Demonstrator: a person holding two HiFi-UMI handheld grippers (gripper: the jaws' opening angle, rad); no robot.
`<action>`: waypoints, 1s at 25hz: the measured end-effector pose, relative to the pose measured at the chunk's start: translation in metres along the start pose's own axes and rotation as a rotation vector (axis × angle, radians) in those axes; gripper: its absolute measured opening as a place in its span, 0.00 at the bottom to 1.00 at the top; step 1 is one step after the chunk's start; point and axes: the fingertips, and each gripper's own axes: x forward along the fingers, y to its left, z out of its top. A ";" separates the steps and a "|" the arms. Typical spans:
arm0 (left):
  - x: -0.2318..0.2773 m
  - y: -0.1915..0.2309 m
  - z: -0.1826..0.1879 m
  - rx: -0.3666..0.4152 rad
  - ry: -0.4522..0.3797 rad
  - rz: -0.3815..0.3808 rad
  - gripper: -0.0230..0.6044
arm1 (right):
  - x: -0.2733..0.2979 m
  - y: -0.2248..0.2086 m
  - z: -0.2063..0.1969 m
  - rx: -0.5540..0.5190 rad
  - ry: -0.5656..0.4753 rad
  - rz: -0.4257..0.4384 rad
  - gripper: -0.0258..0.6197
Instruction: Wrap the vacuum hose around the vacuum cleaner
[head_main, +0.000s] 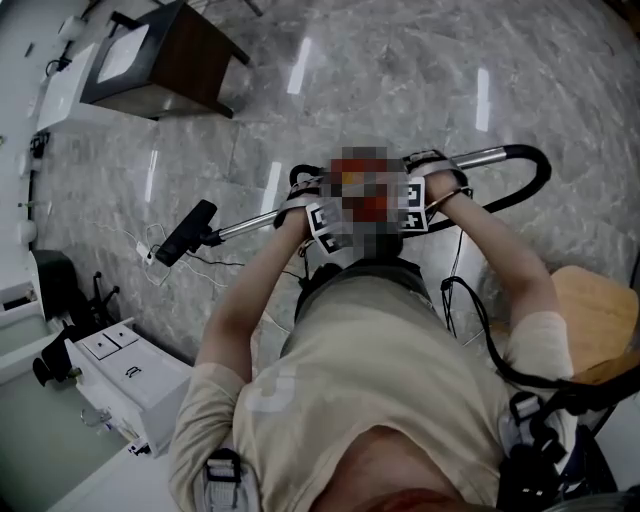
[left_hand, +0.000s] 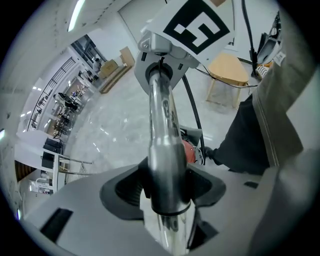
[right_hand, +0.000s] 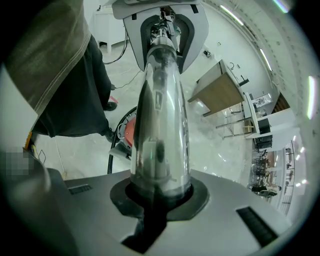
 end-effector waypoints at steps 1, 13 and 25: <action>0.002 0.002 0.000 0.004 0.005 -0.010 0.43 | 0.002 -0.001 -0.001 0.000 0.001 0.011 0.12; -0.002 -0.006 -0.067 0.025 -0.051 -0.153 0.44 | 0.006 -0.008 0.065 -0.052 0.047 0.119 0.12; -0.011 0.042 -0.187 0.183 -0.249 -0.129 0.44 | -0.007 -0.058 0.175 0.051 0.210 0.086 0.12</action>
